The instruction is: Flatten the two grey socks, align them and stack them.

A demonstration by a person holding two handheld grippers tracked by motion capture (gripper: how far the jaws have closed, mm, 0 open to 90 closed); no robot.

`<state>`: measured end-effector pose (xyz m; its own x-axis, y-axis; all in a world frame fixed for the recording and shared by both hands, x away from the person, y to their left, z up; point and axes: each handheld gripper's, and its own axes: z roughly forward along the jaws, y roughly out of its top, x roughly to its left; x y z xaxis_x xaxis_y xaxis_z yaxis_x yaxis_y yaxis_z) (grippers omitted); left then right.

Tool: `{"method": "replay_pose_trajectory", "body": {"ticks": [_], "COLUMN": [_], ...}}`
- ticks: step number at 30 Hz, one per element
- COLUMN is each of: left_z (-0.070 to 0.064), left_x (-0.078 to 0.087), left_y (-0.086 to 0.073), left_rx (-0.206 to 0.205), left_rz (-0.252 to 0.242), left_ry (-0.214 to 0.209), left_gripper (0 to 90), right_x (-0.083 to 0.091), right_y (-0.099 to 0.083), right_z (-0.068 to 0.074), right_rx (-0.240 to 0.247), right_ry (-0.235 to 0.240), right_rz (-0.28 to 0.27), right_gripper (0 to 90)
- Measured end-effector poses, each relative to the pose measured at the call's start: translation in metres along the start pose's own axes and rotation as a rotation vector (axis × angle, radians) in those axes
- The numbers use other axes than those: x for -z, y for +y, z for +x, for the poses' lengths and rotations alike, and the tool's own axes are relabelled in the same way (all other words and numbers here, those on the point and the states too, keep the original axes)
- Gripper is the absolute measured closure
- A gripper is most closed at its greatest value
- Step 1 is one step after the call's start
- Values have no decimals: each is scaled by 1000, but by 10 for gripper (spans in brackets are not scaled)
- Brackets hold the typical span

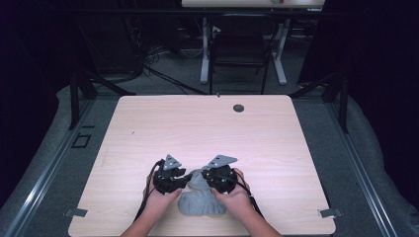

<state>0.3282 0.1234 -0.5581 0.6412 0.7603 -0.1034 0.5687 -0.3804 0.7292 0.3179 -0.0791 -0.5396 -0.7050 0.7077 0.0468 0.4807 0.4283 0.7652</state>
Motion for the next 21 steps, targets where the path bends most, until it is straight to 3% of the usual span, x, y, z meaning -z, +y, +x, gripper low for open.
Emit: {"method": "replay_pose_trajectory", "body": {"ticks": [4,11,17,21], "left_z": [1,0,3,6], "left_x": [-5,-8,-4,-1], "left_y": [1,-2,-2,-3], "left_rx": [22,19,3,24], "left_rz": [14,30,26,14], "left_ry": [-12,20,29,37], "left_gripper": [725,859,878,879], "right_x": [2,6,9,13], "right_y": [1,0,-2,-4], "right_z": [-1,-3,-10,-14], "right_rx": [5,25,11,10], "right_ry": [4,2,-5,-10], "right_rz": [-12,-10,-17,-26], "right_gripper": [860,859,859,859]}}
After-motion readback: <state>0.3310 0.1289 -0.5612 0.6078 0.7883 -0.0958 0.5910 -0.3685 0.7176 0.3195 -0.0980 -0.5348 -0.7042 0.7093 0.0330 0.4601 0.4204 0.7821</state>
